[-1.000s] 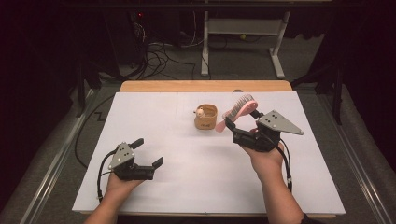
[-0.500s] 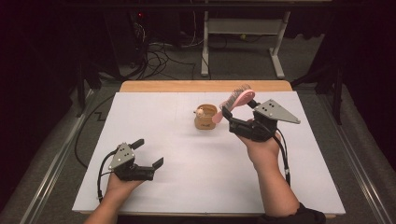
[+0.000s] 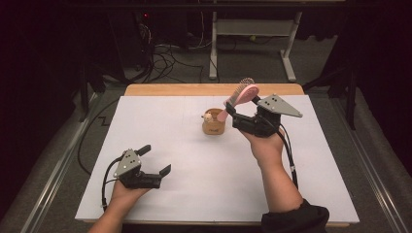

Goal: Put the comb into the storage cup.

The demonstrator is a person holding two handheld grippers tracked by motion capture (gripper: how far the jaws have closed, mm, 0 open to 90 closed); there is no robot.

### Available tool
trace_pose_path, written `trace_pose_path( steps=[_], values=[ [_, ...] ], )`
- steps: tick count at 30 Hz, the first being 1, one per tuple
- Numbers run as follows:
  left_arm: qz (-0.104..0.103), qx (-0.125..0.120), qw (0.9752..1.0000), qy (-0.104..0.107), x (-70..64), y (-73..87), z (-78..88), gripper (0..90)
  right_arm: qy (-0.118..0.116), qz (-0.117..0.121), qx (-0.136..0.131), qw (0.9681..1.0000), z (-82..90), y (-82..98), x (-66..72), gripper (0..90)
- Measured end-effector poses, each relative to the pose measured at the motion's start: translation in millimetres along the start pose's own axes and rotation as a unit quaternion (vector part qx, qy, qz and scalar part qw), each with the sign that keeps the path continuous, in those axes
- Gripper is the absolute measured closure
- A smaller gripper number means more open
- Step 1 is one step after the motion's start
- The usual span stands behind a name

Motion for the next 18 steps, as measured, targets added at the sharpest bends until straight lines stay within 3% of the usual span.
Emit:
trace_pose_path(
  steps=[18],
  values=[
    [0.004, -0.002, 1.0000, 0.002, 0.9, 1.1, 0.4, 0.0, 0.009, -0.008, 0.009, 0.9999, -25.2, -9.8, -4.9, 20.2]
  ],
)
Point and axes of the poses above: each handheld gripper's, and its own axes: z roughly backward along the jaws, y roughly out of its underside, x roughly to its left, the point moved 4 cm from there along -z, roughly forward along the jaws, and after that the axes turned 13 degrees about x, right-handed, at the moved point
